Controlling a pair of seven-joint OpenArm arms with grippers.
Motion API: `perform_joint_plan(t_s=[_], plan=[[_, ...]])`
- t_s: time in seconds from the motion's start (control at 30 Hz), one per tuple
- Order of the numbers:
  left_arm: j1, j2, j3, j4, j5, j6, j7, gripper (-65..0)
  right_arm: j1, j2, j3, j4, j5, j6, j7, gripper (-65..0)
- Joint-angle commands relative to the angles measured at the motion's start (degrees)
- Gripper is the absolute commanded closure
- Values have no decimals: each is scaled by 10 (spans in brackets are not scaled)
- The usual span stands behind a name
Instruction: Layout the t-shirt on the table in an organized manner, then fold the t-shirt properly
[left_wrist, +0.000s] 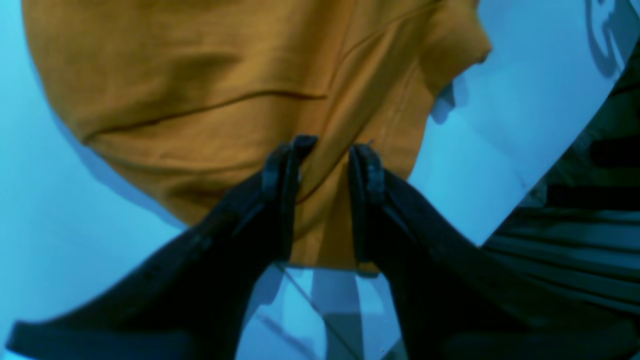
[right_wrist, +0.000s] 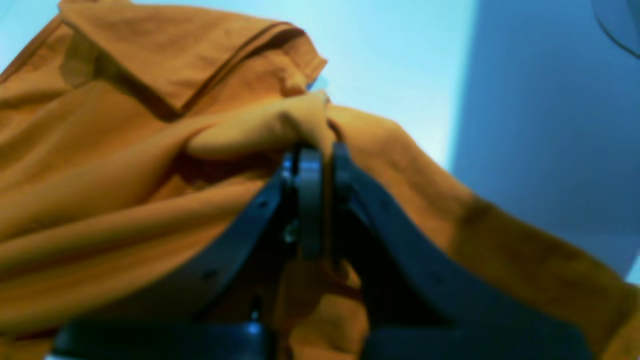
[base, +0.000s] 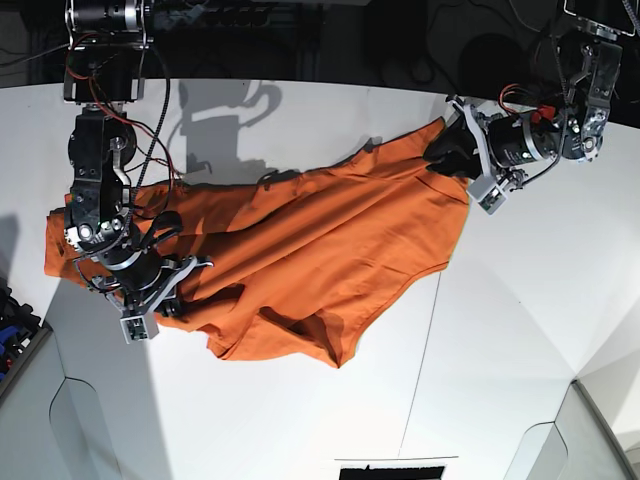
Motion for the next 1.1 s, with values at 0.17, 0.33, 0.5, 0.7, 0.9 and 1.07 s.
perform_joint_plan(t_s=[0.17,0.33,0.5,0.7,0.9,1.07], plan=[[-15,-28,-4,-4,9,1,7,-211,21,28,3,12,0,-4,9,-61],[-15,-49,-4,-4,23,1,5,-211,21,49,3,12,0,-21,10,-208],[-15,-61,-4,-4,39,1,4,-211,21,70,3,12,-2,-44,10,-206],[-15,-93,-4,-4,63,1,-8,-211,22,102,3,12,-28,-70,24,-206],[-35,-127,-4,-8,97,4,-25,-211,22,132,3,12,-28,-100,13,-206],[-64,-145,-4,-3,49,17,-23,-211,20,128,3,12,-27,-116,-45,0]])
